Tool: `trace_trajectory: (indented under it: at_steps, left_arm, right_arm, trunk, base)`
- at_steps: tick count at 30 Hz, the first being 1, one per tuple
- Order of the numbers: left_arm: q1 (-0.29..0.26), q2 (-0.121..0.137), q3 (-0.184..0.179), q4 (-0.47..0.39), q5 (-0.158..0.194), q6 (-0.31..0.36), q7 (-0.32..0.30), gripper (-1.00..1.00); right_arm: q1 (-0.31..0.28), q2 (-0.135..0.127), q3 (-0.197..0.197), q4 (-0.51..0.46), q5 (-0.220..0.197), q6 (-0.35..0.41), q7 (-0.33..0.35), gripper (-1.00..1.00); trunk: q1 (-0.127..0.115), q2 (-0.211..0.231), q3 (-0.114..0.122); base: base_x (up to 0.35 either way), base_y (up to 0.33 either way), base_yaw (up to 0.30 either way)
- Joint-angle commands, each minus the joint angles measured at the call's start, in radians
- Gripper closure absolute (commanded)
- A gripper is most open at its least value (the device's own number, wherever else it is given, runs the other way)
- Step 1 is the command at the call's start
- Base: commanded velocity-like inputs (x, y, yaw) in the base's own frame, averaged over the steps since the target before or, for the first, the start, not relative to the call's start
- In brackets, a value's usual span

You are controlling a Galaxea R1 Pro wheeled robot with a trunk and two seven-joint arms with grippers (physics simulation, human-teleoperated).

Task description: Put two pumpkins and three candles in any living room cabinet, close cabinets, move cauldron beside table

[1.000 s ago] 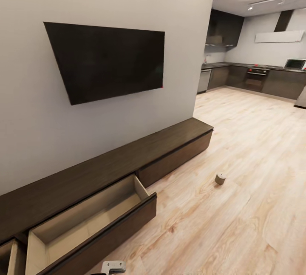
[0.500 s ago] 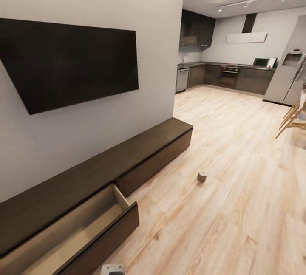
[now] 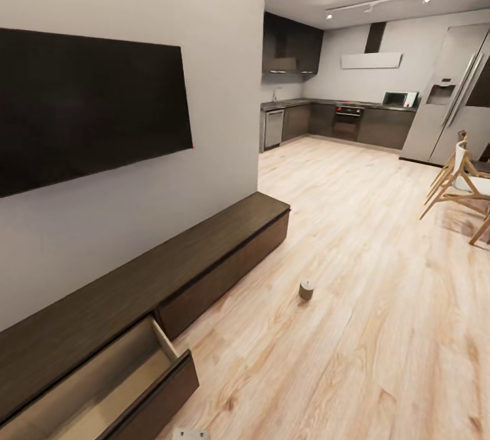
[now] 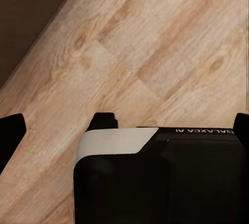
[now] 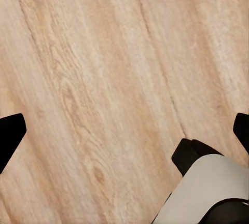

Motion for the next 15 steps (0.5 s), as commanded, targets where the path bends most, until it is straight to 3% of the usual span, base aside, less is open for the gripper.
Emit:
trace_trajectory:
  at_steps: [1,12,15]
  left_arm:
    - [0.0,0.0,-0.001,0.0,0.0,0.0,0.0,-1.0]
    - [0.0,0.0,-0.005,0.0,-0.001,-0.001,0.0,-1.0]
    - [0.0,0.0,-0.005,0.0,-0.001,-0.001,0.0,-1.0]
  right_arm:
    - [0.0,0.0,0.0,0.0,0.0,-0.002,0.0,-1.0]
    - [0.0,0.0,-0.007,0.0,-0.016,-0.001,0.0,-1.0]
    - [0.0,0.0,-0.007,0.0,-0.016,0.001,0.001,-1.0]
  trunk:
    - [0.0,0.0,0.0]
    - [0.0,0.0,0.0]
    - [0.0,0.0,0.0]
  base:
    - [0.261,-0.236,-0.003]
    - [0.196,-0.287,-0.003]
    - [0.139,-0.314,-0.175]
